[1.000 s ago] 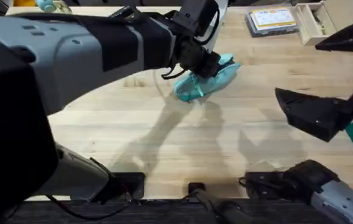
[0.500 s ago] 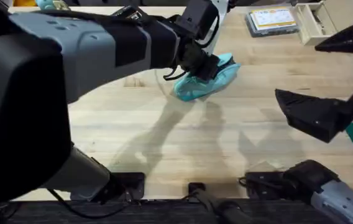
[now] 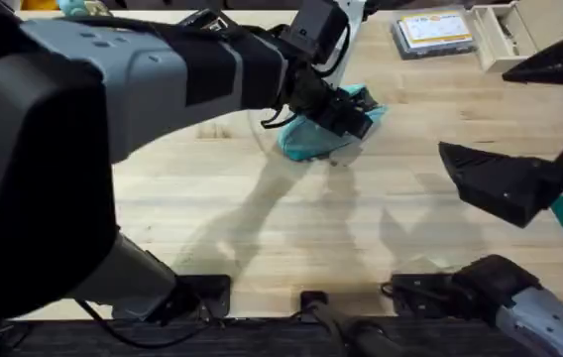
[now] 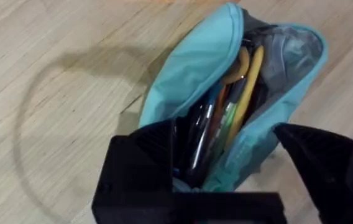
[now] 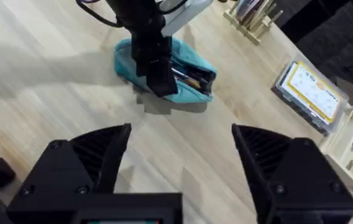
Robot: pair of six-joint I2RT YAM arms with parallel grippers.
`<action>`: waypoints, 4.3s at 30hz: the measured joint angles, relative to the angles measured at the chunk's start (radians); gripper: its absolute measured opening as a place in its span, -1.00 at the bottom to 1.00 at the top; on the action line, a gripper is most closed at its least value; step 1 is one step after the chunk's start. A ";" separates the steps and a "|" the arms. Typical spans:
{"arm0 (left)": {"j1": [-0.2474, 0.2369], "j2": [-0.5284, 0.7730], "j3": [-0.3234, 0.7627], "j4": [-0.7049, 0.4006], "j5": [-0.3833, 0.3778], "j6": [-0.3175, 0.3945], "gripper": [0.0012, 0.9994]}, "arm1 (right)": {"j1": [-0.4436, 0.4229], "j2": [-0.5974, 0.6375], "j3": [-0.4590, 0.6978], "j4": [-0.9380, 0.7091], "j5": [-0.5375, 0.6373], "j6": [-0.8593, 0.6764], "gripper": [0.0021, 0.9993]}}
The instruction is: Unzip the bag, pick up the pens from the table one at a time and place them inside, then zip the bag closed.
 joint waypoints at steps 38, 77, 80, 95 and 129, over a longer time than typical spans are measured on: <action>0.160 -0.404 0.000 -0.110 -0.033 0.106 0.99 | 0.000 0.000 0.000 0.010 -0.006 0.000 1.00; 0.551 -0.465 0.000 -0.555 0.408 0.787 0.99 | 0.000 0.446 0.000 0.159 -0.243 1.079 1.00; 0.552 -0.465 0.000 -0.619 0.397 0.872 0.99 | 0.000 0.467 0.000 0.152 -0.278 1.111 1.00; 0.683 -0.294 0.000 -0.841 0.479 1.379 0.99 | 0.130 0.510 0.000 0.142 -0.175 1.145 1.00; 0.696 -0.055 0.000 -0.791 0.648 1.588 0.99 | 0.299 0.892 0.000 0.333 0.095 1.143 0.99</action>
